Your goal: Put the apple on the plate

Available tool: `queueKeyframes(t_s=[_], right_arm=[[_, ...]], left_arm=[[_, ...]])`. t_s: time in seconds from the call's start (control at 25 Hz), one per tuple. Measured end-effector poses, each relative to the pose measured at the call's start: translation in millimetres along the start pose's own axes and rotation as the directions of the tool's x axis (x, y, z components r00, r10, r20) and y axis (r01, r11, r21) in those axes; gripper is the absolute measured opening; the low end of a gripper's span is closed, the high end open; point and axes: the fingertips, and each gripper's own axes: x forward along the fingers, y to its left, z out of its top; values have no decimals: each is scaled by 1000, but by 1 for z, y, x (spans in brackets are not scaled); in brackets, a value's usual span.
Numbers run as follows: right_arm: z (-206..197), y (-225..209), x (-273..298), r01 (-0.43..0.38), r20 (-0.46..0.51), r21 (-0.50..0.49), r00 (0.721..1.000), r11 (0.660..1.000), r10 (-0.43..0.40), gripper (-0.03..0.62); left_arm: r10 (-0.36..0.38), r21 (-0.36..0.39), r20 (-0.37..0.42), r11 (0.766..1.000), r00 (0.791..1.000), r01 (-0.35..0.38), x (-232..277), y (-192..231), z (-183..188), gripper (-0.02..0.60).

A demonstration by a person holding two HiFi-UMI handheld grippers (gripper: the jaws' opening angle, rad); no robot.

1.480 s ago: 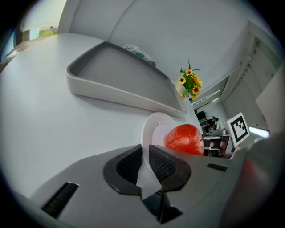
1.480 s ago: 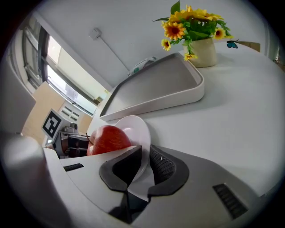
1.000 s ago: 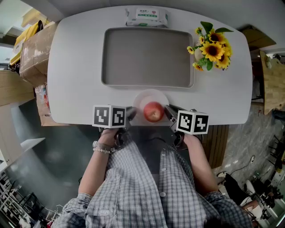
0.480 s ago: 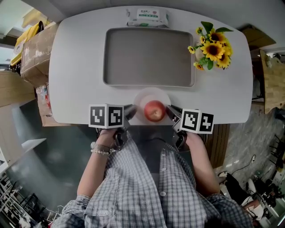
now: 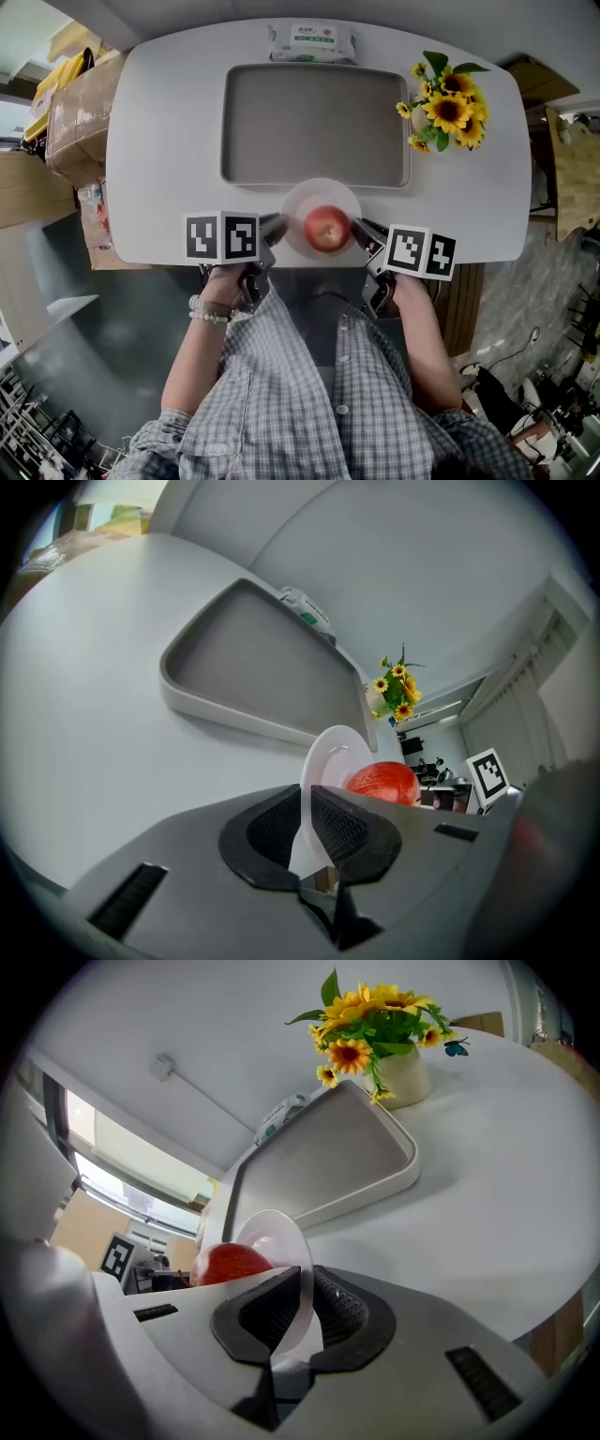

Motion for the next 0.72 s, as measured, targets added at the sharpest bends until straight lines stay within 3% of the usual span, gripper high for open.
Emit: queueKeyframes(t_s=[0.72], right_arm=[[70,25,17,-57,96,-40,994,998,60,52]], left_arm=[[-19,58,99,998,995,13,-6,-3,81,38]])
